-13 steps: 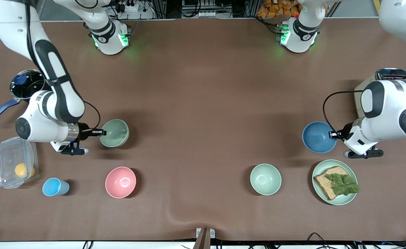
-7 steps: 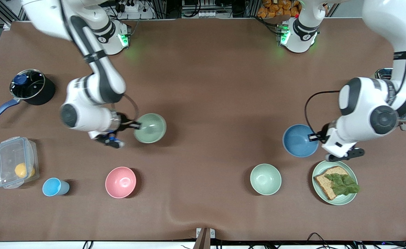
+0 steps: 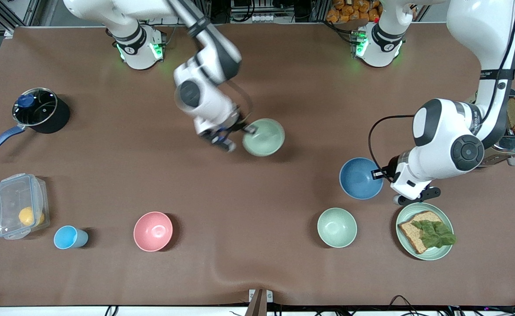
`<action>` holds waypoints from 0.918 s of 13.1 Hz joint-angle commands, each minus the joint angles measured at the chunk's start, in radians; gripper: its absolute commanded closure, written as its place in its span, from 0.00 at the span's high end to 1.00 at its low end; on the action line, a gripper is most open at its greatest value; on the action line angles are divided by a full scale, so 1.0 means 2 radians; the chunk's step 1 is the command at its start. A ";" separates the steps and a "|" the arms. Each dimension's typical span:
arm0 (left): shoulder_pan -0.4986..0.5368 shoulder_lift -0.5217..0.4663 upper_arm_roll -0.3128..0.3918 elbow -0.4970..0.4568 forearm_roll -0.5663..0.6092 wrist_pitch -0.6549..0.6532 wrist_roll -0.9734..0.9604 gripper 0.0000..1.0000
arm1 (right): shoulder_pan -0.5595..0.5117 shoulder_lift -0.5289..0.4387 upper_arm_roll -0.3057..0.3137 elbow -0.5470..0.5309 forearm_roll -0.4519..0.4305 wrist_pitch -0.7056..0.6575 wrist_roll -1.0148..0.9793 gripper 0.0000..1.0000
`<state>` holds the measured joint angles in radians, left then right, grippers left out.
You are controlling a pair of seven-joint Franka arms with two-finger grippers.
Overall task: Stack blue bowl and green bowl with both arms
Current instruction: 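Carry the blue bowl and the green bowl toward each other at table center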
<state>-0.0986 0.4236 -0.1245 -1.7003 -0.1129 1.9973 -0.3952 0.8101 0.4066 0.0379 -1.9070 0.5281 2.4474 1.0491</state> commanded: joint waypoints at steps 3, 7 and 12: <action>-0.039 0.009 0.004 0.008 -0.016 0.010 -0.062 0.00 | 0.047 0.089 -0.008 0.094 0.005 0.040 0.116 0.00; -0.076 0.027 0.004 0.006 -0.019 0.044 -0.124 0.00 | 0.054 0.167 -0.014 0.168 -0.017 0.047 0.153 0.00; -0.089 0.026 0.002 -0.017 -0.020 0.064 -0.142 0.00 | 0.055 0.195 -0.022 0.167 -0.019 0.067 0.153 0.00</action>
<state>-0.2726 0.4935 -0.1257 -1.7076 -0.1229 2.1082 -0.6686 0.9140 0.7613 0.0058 -1.6013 0.5181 2.5632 1.3235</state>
